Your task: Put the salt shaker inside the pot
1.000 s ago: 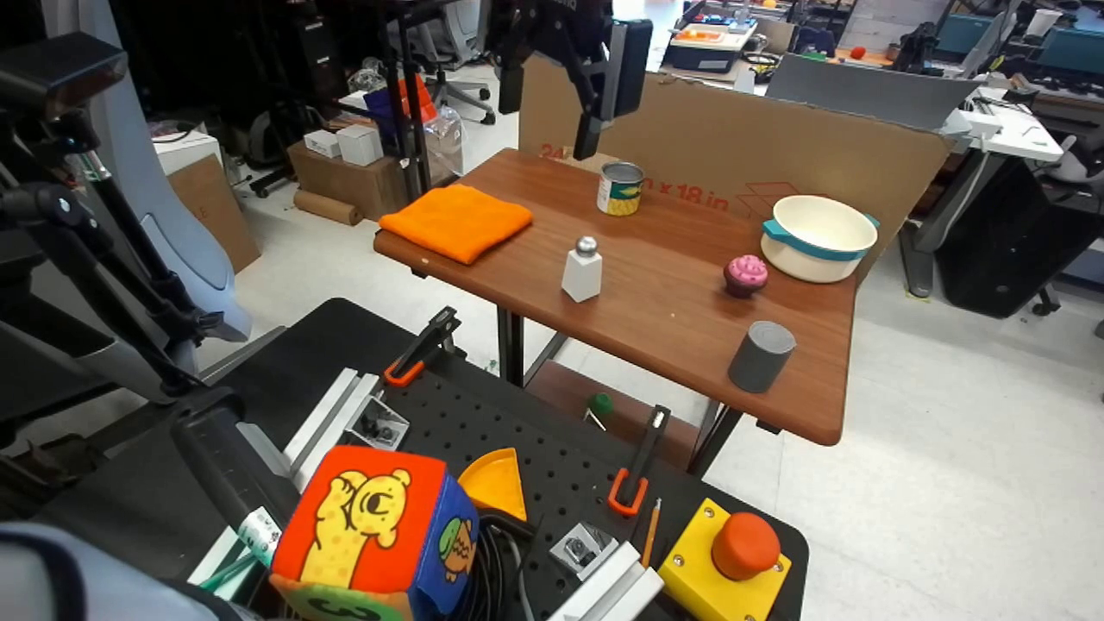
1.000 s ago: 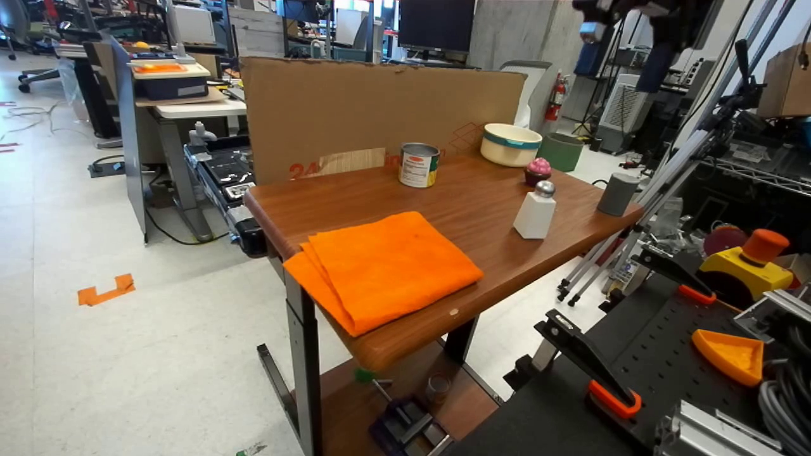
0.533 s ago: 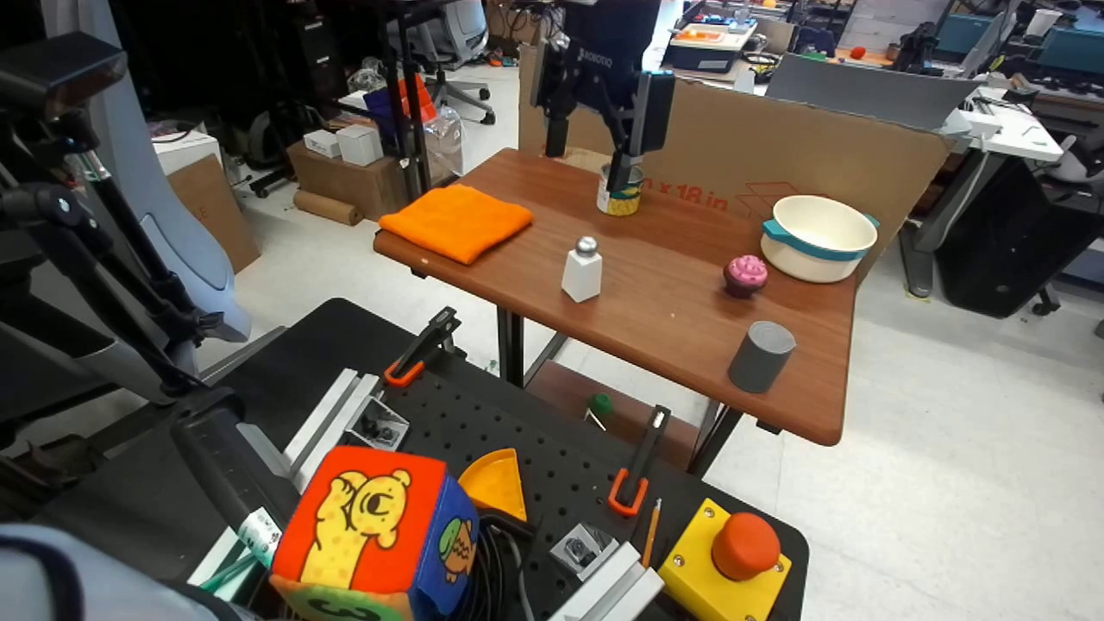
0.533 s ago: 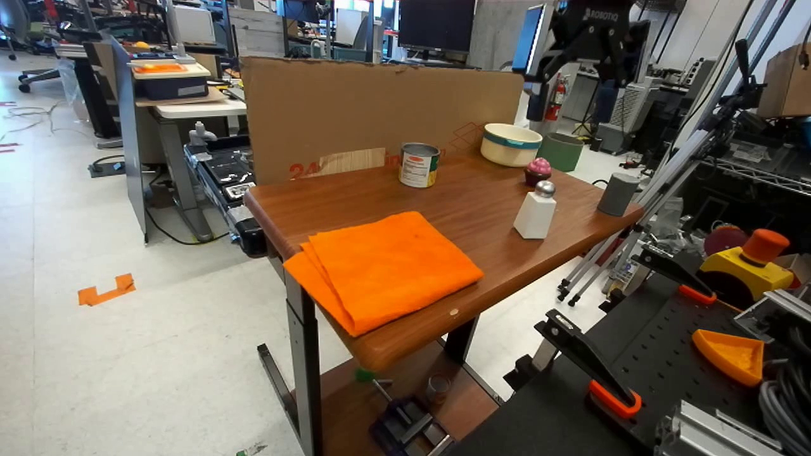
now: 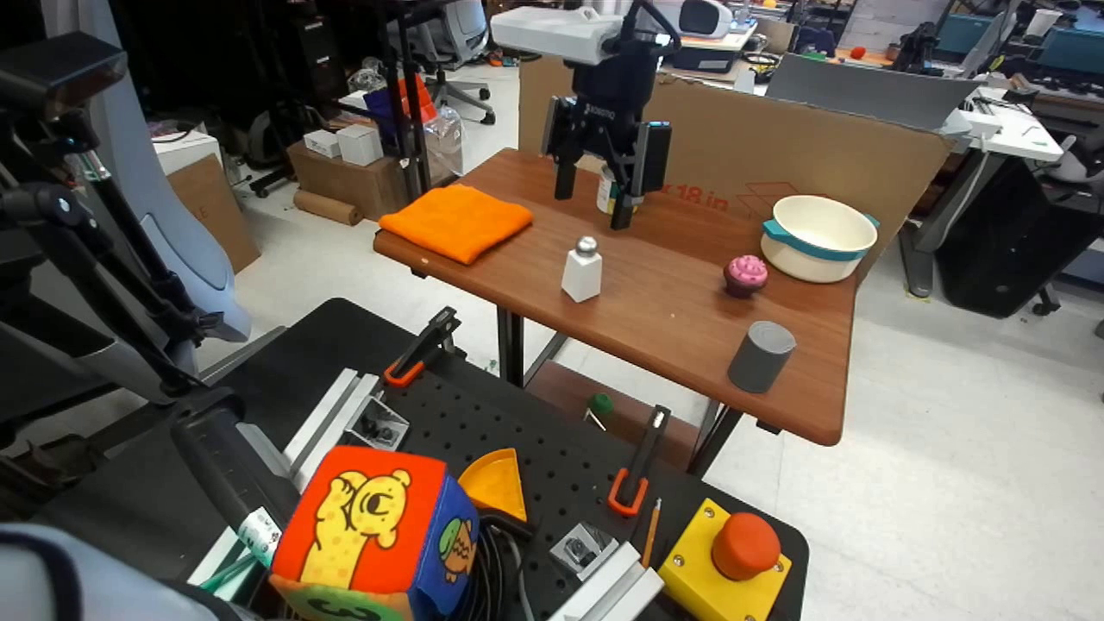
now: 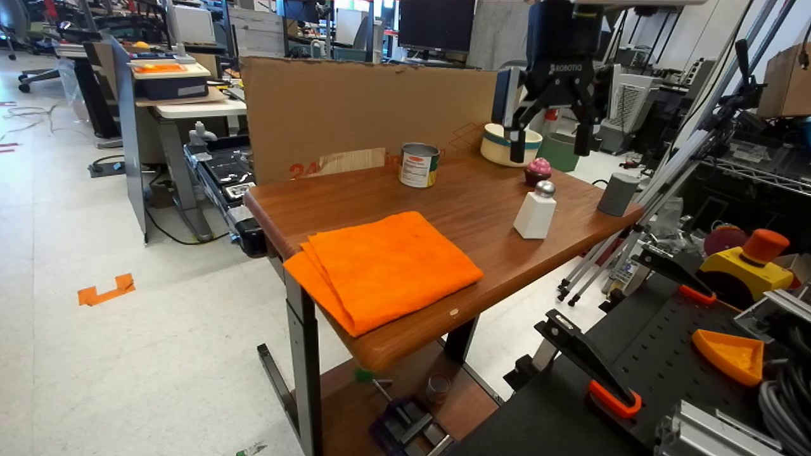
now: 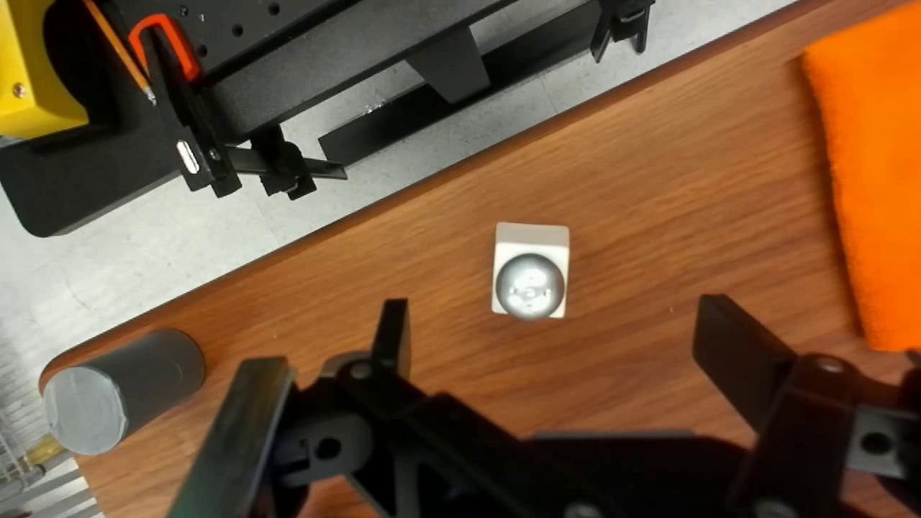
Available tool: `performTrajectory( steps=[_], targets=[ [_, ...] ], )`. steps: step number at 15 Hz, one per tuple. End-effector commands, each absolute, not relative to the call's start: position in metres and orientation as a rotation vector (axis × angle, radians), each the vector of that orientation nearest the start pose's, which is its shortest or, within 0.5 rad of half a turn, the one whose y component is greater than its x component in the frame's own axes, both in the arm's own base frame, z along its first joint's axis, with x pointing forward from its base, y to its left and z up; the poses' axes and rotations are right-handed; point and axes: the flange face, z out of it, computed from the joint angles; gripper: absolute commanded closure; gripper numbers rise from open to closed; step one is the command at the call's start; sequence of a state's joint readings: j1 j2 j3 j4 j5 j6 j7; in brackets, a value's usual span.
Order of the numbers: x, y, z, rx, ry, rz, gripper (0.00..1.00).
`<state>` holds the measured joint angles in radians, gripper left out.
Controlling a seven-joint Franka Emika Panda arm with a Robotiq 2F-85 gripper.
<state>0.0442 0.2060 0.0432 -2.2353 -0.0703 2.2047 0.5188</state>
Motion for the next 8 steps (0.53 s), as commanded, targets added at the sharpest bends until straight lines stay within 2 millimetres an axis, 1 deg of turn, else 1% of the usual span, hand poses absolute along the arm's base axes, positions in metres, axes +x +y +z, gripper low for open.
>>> performTrajectory(
  steps=[1,6,7,8],
  targets=[
    [0.525,0.044,0.24,-3.221,0.638,0.376,0.0],
    [0.526,0.045,0.211,-3.253,0.654,0.443,0.0],
    [0.527,0.046,0.206,-3.256,0.654,0.454,0.05],
    [0.528,0.047,0.201,-3.26,0.656,0.467,0.26]
  ],
)
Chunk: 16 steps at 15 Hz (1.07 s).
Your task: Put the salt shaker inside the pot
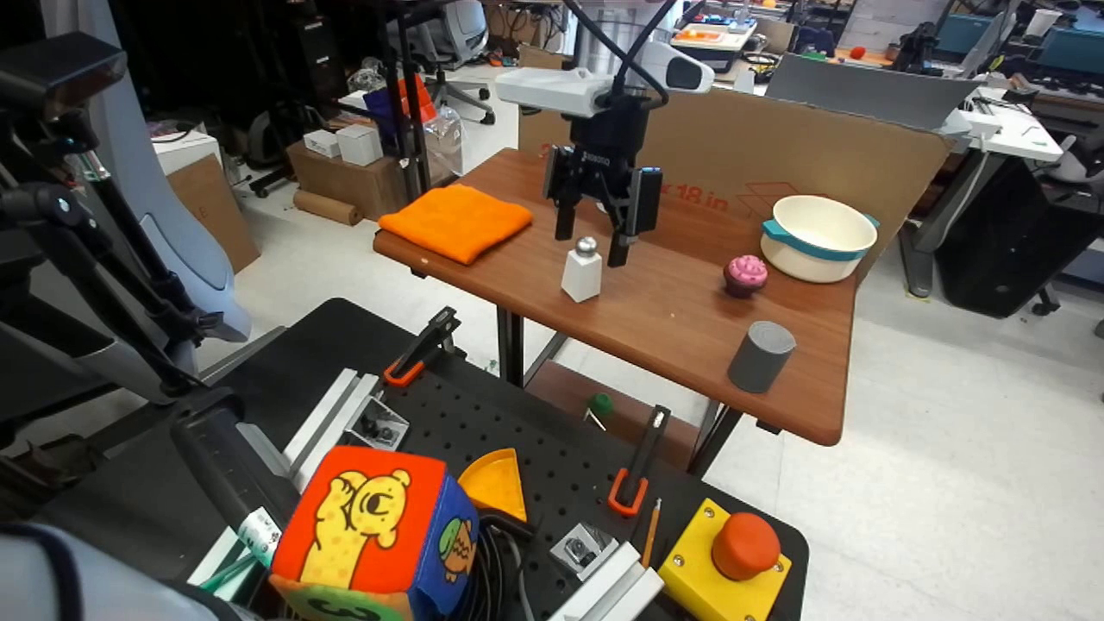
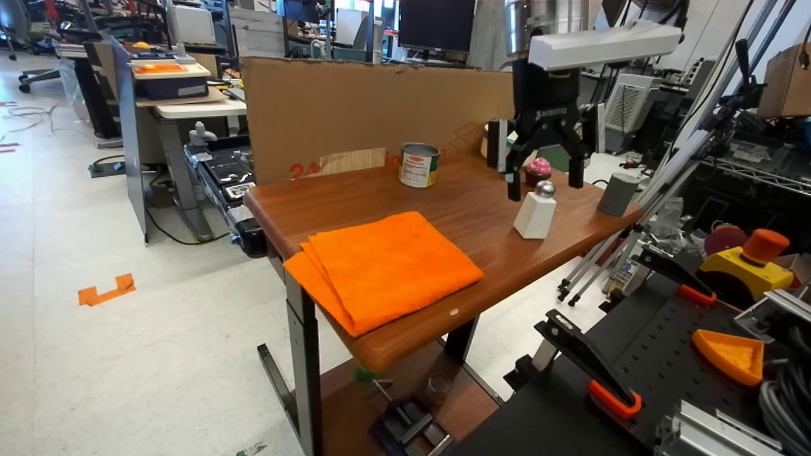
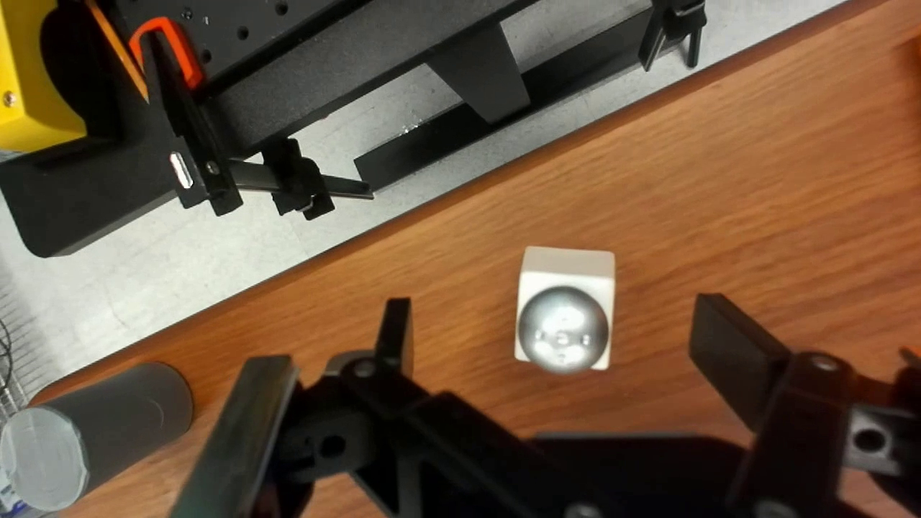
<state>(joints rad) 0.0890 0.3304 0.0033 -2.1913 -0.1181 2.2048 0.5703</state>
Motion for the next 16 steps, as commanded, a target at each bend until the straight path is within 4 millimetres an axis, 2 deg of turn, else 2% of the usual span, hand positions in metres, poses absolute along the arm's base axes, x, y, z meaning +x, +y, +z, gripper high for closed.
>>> performTrajectory(
  steps=[1,2,6,9,10,13,16],
  targets=[
    [0.528,0.048,0.197,-3.26,0.658,0.477,0.29],
    [0.529,0.048,0.194,-3.262,0.659,0.485,0.32],
    [0.532,0.048,0.197,-3.249,0.663,0.486,0.62],
    [0.538,0.045,0.215,-3.205,0.665,0.481,0.85],
    [0.542,0.043,0.226,-3.18,0.669,0.456,0.9],
    [0.558,0.035,0.263,-3.126,0.672,0.37,0.9],
    [0.582,0.006,0.313,-3.133,0.641,0.169,0.9]
  ],
)
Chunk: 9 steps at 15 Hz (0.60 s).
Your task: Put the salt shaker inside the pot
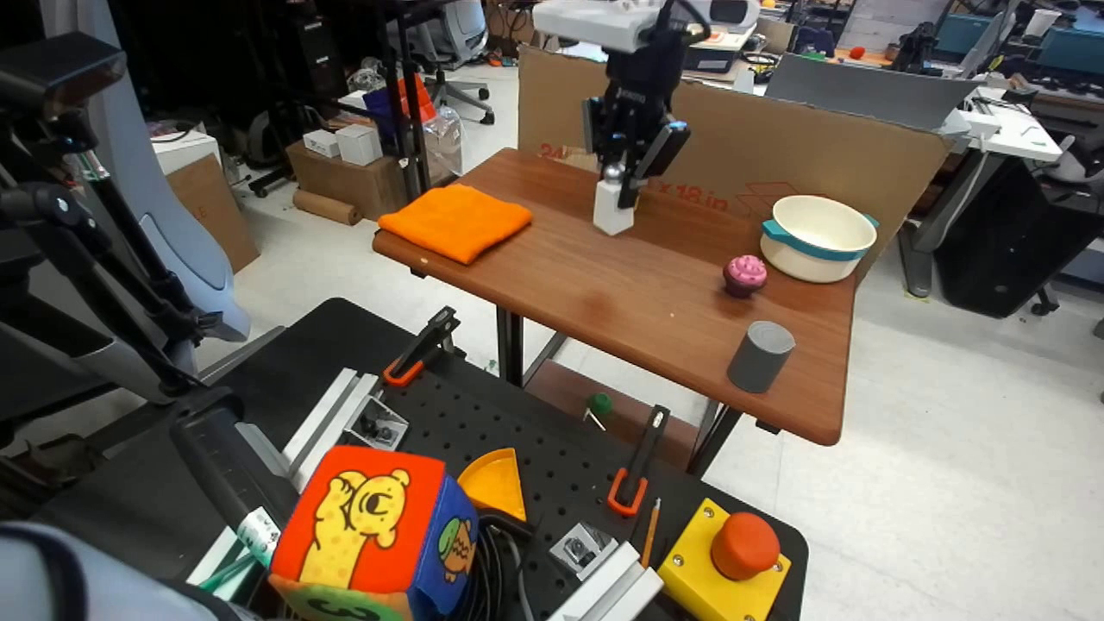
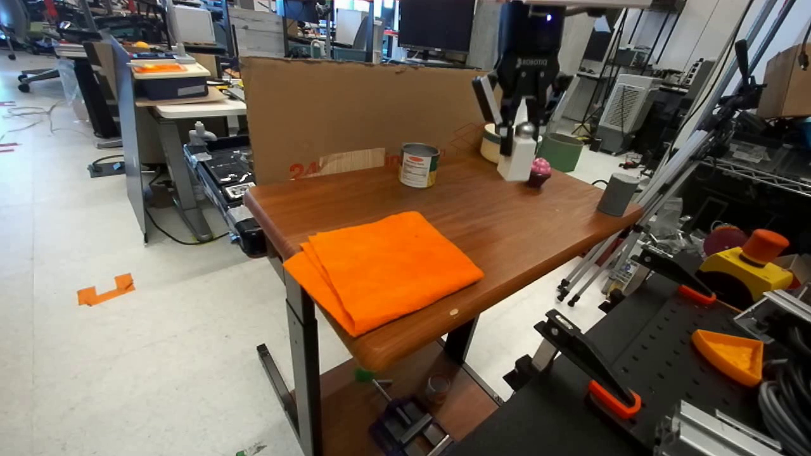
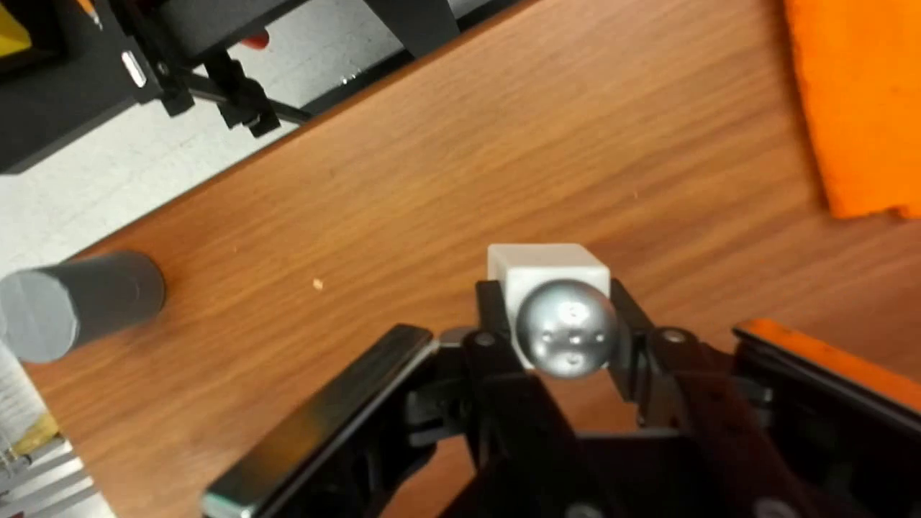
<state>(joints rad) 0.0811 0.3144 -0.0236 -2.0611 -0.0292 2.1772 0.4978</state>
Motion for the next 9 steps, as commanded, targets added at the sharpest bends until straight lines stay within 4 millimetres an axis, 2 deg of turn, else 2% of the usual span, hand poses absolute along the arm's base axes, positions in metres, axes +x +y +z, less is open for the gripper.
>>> performTrajectory(
  steps=[1,5,9],
  targets=[
    [0.589,-0.003,0.327,-3.132,0.644,0.113,0.9],
    [0.619,-0.051,0.372,-3.125,0.695,-0.051,0.9],
    [0.65,-0.094,0.39,-3.099,0.757,-0.096,0.9]
  ],
)
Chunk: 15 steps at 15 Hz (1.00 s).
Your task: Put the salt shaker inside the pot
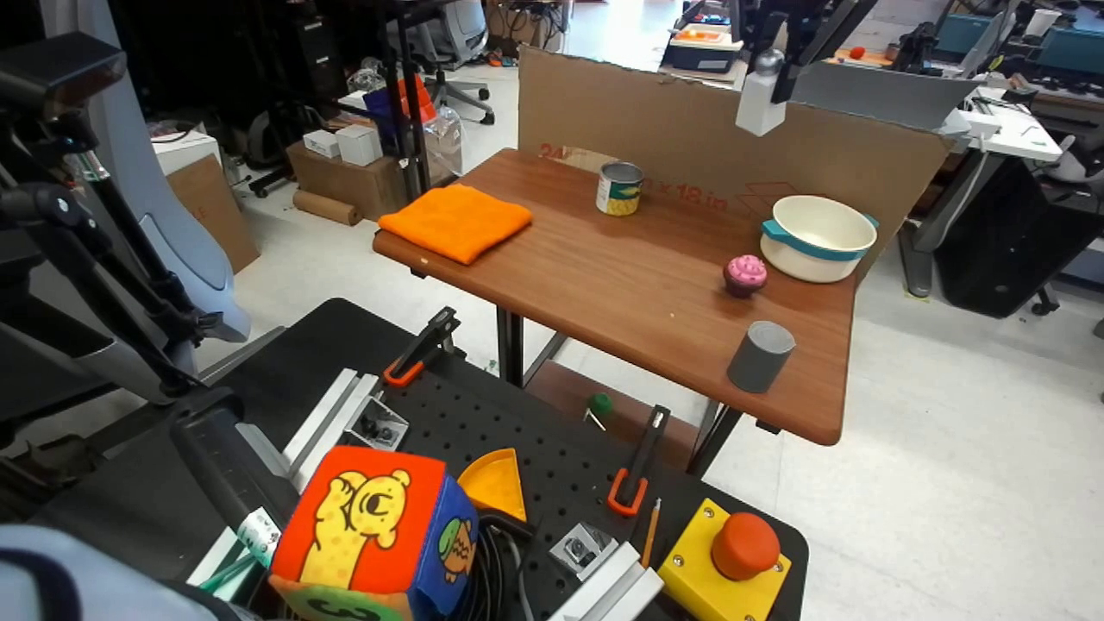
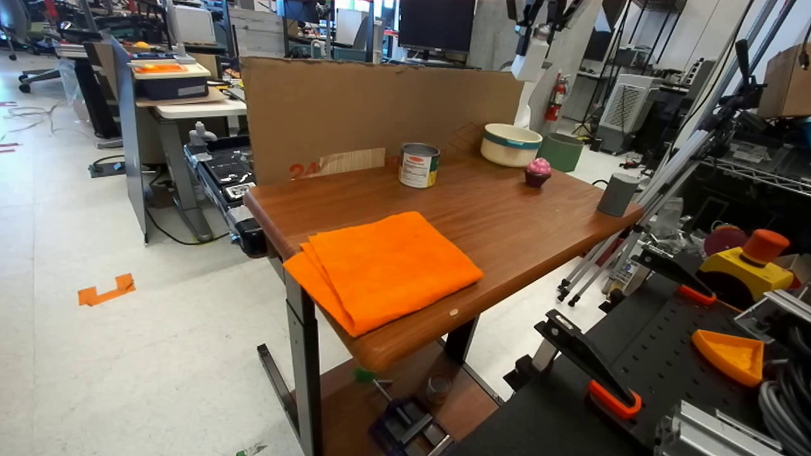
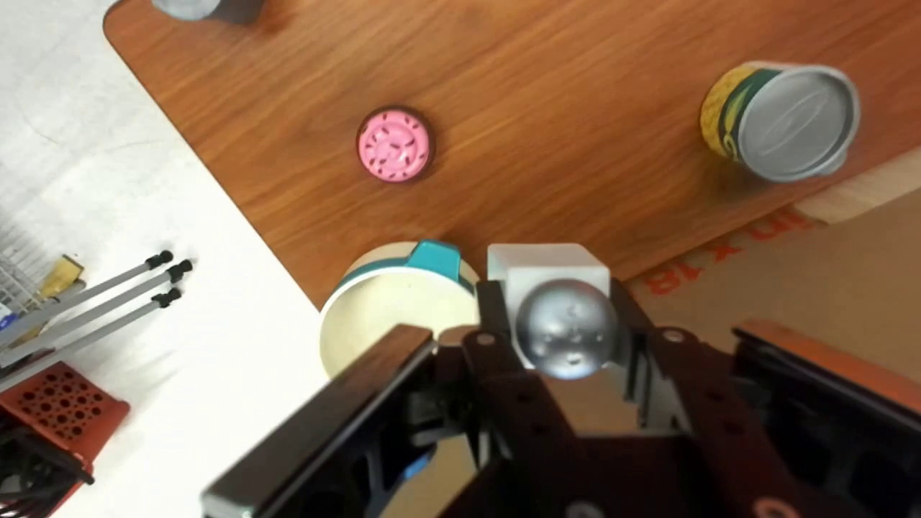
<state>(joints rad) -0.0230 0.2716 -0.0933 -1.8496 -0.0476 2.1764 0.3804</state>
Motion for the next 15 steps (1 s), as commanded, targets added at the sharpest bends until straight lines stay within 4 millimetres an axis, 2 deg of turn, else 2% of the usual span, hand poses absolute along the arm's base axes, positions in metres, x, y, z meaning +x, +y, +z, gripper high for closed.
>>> performTrajectory(
  steps=[1,4,8,15],
  targets=[
    [0.66,-0.104,0.389,-3.089,0.782,-0.109,0.9],
    [0.681,-0.124,0.384,-3.103,0.838,-0.091,0.9],
    [0.708,-0.145,0.359,-3.117,0.837,-0.04,0.9],
    [0.738,-0.174,0.312,-3.145,0.839,0.143,0.9]
  ],
)
